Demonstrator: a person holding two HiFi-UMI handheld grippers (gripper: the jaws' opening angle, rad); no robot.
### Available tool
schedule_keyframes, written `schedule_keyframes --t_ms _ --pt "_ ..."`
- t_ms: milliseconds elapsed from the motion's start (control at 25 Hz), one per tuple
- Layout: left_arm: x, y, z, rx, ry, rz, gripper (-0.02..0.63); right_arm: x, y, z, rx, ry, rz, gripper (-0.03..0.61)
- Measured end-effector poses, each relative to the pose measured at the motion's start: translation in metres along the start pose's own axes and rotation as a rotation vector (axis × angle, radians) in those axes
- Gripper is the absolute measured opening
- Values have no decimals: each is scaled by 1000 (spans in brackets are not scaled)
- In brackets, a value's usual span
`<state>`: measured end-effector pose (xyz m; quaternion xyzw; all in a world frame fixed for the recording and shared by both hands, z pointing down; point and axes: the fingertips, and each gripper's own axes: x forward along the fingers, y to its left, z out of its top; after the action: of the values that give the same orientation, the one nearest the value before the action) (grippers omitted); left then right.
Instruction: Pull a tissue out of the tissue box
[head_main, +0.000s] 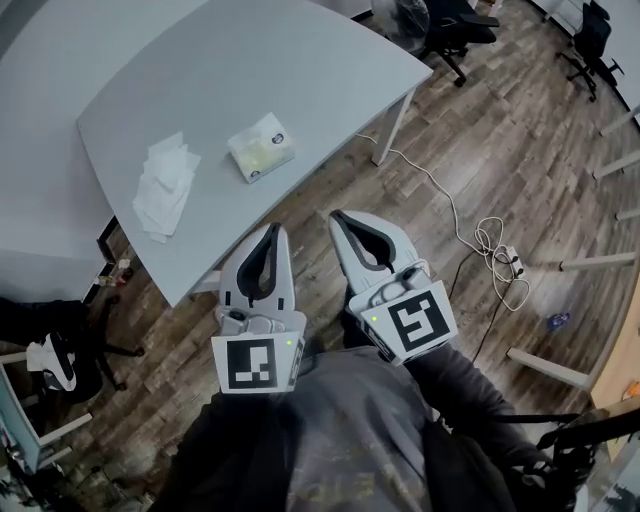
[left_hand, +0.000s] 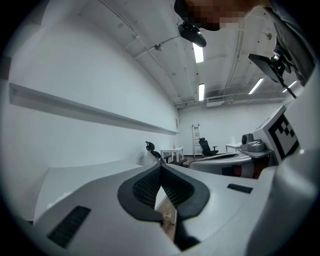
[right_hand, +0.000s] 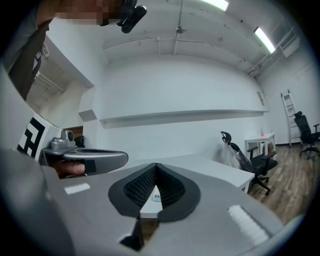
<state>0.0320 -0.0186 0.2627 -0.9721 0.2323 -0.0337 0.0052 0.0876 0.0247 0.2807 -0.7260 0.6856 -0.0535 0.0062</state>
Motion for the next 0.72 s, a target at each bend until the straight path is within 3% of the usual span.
schedule_keyframes --t_ms 200,440,720 --pt "38 2 4 6 25 99 -3 34 -33 4 11 14 119 2" --pt "59 26 7 11 43 200 -3 77 -42 11 -2 22 235 2" --pt "85 72 -13 -27 75 284 -3 136 -47 -1 -18 61 315 2"
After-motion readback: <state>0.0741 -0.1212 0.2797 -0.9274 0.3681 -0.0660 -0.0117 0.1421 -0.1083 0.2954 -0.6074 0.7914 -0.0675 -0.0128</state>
